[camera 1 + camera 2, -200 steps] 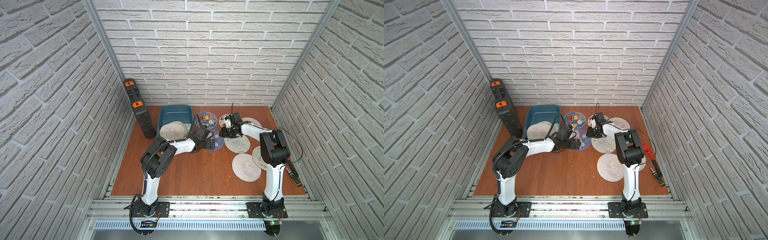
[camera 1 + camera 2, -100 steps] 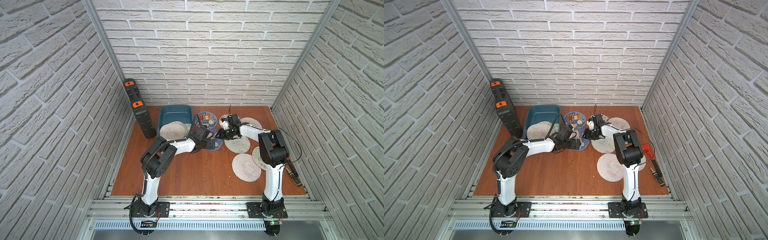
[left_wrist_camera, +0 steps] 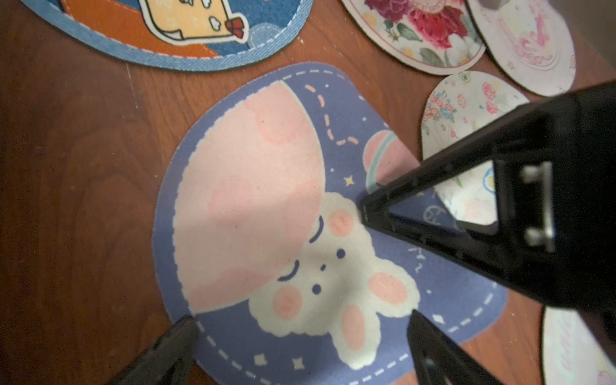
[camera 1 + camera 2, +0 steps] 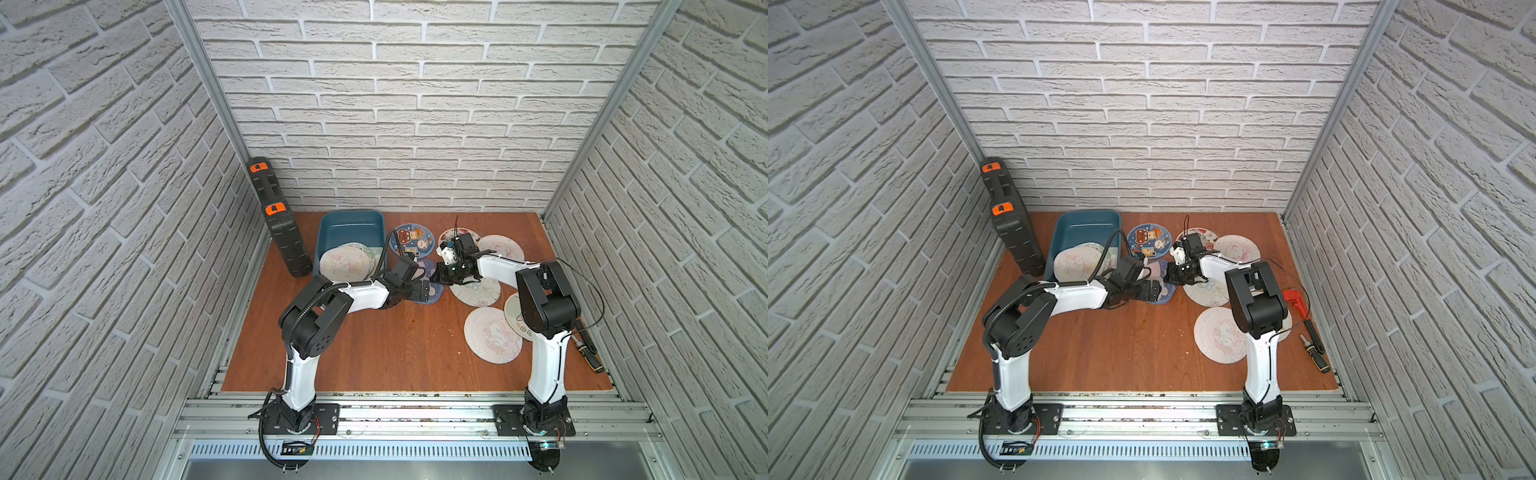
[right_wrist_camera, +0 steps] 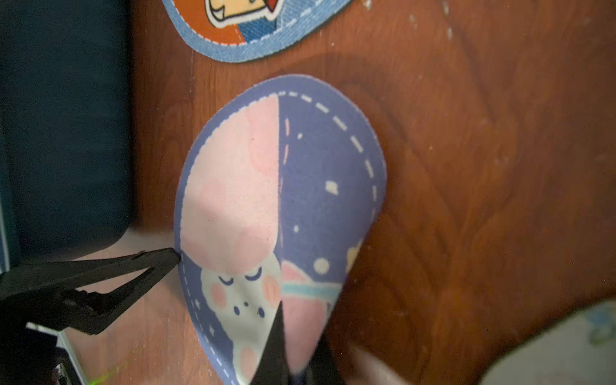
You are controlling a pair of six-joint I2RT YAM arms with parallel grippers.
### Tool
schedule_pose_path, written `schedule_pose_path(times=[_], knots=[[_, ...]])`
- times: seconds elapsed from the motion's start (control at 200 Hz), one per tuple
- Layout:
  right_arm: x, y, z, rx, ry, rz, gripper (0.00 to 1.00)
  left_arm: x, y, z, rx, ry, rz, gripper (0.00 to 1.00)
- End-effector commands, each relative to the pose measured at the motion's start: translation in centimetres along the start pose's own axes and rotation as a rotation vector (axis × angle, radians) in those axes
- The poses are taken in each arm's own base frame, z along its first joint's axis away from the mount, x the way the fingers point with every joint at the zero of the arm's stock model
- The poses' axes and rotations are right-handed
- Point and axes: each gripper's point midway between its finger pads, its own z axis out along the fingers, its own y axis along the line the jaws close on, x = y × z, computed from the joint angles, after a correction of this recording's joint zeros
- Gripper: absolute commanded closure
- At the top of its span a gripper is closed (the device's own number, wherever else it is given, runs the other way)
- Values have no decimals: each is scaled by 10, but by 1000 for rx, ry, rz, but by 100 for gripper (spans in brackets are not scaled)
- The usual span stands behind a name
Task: Put the coasters into the storage box
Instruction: Pick up the coaster from the center of the board.
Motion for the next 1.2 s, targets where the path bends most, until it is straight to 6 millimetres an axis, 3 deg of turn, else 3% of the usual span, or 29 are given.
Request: schedule_pose_path(times=[0.0,0.355,0.67,0.91,1.095,1.195], knots=[[-10,23,-37,-2,-66,-17,94,-7,-10,-17,23,-64,68,2],[-16,52,-83,-49,-143,14,94,-21,-36,-66,-1,-273,291,2],[-4,64,-100,-80,-130,33,93,-26,-87,-97,-21,-514,590,2],[4,71,-110,-104,-128,38,93,-37,-104,-98,-54,-593,641,2],[12,74,-119,-111,-130,39,92,-49,-105,-95,-110,-638,631,3],[15,76,-124,-116,-132,35,92,-53,-102,-92,-148,-646,625,9]])
